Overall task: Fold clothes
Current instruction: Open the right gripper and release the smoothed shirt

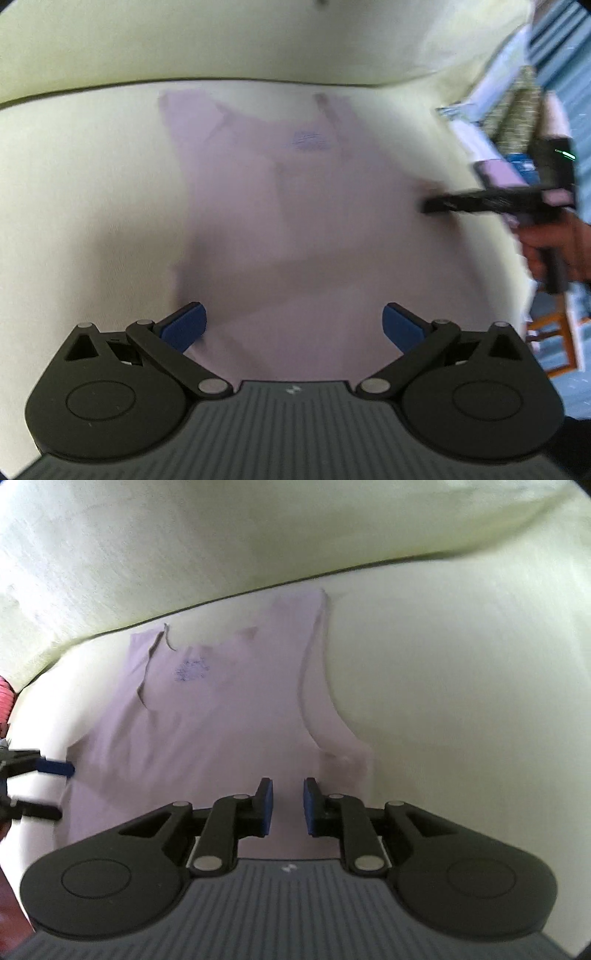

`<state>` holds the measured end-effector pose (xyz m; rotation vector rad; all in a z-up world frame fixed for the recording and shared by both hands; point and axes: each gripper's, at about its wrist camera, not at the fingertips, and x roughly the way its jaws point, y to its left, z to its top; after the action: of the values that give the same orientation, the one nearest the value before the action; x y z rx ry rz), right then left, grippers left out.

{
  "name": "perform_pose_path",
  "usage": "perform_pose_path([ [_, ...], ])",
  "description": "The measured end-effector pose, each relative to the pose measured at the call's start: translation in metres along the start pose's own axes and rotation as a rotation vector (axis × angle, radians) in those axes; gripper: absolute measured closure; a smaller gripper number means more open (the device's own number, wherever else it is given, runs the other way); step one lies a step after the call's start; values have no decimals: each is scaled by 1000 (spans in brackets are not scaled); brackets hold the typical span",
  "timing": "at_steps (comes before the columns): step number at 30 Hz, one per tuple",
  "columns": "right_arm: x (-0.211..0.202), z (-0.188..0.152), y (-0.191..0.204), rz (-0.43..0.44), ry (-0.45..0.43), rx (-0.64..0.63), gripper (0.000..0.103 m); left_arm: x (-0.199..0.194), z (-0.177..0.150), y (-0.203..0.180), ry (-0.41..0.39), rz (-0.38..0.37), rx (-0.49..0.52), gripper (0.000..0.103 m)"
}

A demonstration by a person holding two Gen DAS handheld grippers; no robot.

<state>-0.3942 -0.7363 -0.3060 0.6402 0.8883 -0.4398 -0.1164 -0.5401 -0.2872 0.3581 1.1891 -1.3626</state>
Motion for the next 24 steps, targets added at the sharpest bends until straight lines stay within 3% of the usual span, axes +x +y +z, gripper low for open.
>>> perform_pose_path([
  [5, -11, -2, -3, -62, -22, 20, 87, -2, 6, 8, -29, 46, 41, 1],
  [8, -25, -9, 3, -71, -41, 15, 84, -11, 8, 16, -45, 16, 11, 1],
  [13, -46, -32, 33, -92, -82, 47, 76, -24, -9, 4, -31, -21, 98, 1],
  [16, -57, -57, 51, -109, -90, 81, 76, -32, -28, -11, -15, -68, 167, 1],
  [18, -65, -83, 67, -132, -97, 118, 76, -39, -50, -32, 4, -173, 225, 1],
  [22, -69, -120, 81, -148, -95, 164, 75, -25, -81, -57, 79, -262, 326, 1],
  [24, -67, -134, 83, -149, -95, 157, 75, -16, -92, -60, 91, -224, 355, 1],
])
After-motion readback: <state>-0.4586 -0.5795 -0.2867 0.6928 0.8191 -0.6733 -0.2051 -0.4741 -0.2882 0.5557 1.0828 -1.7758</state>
